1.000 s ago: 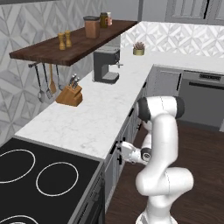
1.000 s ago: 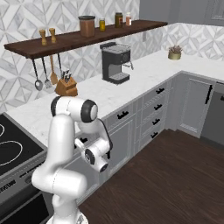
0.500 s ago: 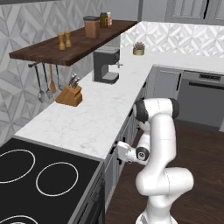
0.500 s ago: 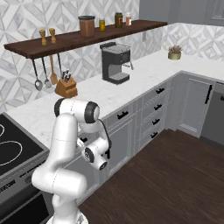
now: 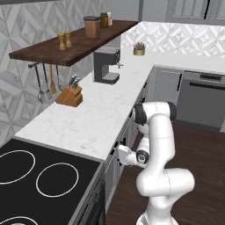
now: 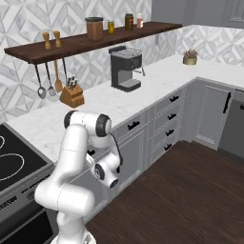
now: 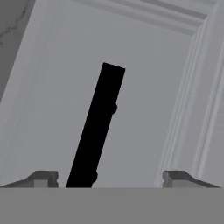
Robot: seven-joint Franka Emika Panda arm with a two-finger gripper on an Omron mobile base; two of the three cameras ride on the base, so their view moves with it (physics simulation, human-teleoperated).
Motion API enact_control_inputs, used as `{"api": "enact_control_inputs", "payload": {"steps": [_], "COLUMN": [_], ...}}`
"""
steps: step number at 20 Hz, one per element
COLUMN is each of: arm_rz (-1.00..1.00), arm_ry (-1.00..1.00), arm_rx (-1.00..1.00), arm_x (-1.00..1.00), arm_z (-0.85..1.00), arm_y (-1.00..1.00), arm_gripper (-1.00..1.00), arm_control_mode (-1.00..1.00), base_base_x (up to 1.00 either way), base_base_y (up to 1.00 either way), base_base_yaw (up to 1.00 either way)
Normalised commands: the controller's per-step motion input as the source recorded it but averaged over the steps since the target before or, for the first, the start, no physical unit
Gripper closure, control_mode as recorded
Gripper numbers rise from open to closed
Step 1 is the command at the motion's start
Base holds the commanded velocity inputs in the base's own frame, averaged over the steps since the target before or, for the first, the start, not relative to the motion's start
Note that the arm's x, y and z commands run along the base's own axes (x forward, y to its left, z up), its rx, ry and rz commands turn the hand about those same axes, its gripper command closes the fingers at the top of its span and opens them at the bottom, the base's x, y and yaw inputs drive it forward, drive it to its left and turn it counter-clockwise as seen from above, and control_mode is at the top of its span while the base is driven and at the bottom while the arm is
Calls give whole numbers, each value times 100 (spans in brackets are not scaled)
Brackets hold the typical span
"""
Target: Take a straw from the drawer in front and place it inside the glass cup on the dining counter.
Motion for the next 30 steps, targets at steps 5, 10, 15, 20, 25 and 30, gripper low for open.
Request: {"api": "enact_control_inputs", "payload": {"steps": [5, 10, 15, 20, 25, 30], "arm_rz": [0, 0, 0, 0, 0, 0], "arm_ry": [-1, -8, -8, 0, 10, 7], "arm_rx": [0, 1, 2, 1, 0, 0], "arm_x": [0, 2, 6, 53, 59, 32], "arm_z": [0, 21, 44, 6, -1, 0], "arm_y": [2, 16, 10, 14, 40, 20], "arm_gripper": [-100, -100, -100, -100, 100, 100], "arm_control_mode": [-100, -100, -100, -100, -100, -100], "base_base_x": [0, 0, 0, 0, 0, 0], "base_base_y": [0, 0, 0, 0, 0, 0], "base_base_yaw": [0, 0, 0, 0, 0, 0]}}
